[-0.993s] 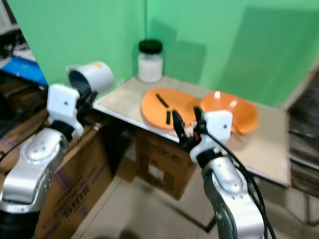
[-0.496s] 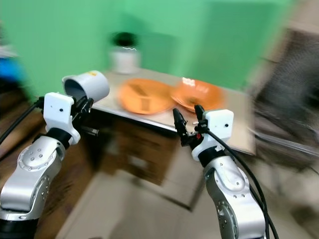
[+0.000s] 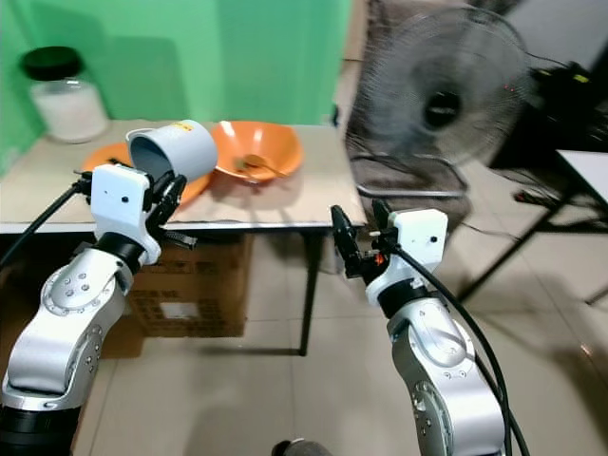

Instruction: Setting the table

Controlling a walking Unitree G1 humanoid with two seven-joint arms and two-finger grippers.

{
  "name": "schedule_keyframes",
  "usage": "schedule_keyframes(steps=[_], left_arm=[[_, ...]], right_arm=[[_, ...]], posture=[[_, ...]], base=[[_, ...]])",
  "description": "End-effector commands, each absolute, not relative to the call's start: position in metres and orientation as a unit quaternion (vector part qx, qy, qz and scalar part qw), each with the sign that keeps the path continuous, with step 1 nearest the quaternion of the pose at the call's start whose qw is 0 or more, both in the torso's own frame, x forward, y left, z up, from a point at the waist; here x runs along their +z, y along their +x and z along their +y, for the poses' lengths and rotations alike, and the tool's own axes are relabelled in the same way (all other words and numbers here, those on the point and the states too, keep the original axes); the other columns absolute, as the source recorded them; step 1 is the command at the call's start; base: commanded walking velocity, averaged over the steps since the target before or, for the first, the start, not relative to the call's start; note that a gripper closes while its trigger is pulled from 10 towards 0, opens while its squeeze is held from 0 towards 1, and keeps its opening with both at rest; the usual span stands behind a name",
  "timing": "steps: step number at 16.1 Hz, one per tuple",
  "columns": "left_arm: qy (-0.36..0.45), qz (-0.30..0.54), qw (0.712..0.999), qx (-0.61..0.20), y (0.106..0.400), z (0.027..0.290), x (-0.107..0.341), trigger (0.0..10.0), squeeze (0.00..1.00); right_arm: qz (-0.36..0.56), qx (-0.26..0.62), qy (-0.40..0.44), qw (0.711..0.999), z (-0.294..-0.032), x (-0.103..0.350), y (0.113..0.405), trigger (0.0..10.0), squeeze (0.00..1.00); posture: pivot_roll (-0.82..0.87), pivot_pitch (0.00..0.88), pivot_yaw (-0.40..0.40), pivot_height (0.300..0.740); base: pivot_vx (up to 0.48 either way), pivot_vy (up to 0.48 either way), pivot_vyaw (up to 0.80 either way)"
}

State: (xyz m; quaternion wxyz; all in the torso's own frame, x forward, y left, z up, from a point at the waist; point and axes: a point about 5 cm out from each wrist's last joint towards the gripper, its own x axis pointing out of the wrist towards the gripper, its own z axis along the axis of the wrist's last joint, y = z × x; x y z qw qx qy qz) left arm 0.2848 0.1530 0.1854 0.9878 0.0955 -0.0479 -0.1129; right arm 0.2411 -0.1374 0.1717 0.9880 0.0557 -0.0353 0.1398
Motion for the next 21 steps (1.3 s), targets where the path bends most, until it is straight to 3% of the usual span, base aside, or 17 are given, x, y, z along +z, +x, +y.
schedule_keyframes(steps=[1, 21], left_arm=[[0.095, -0.051, 0.988, -0.113, 0.2853, 0.1515, 0.1859, 10.0, 0.00], [0.073, -0.046, 0.991, -0.099, 0.2844, 0.1539, 0.1832, 10.0, 0.00]], right_arm=[[-0.042, 0.136, 0.058, 0.988, -0.1402, 0.1757, 0.2404, 10.0, 0.00], [-0.036, 0.135, 0.037, 0.990, -0.1422, 0.1755, 0.2404, 10.0, 0.00]], posture=[[-0.15, 0.000, -0.062, 0.740], [-0.16, 0.000, -0.063, 0.740]], base=[[0.000, 0.000, -0.80], [0.000, 0.000, -0.80]])
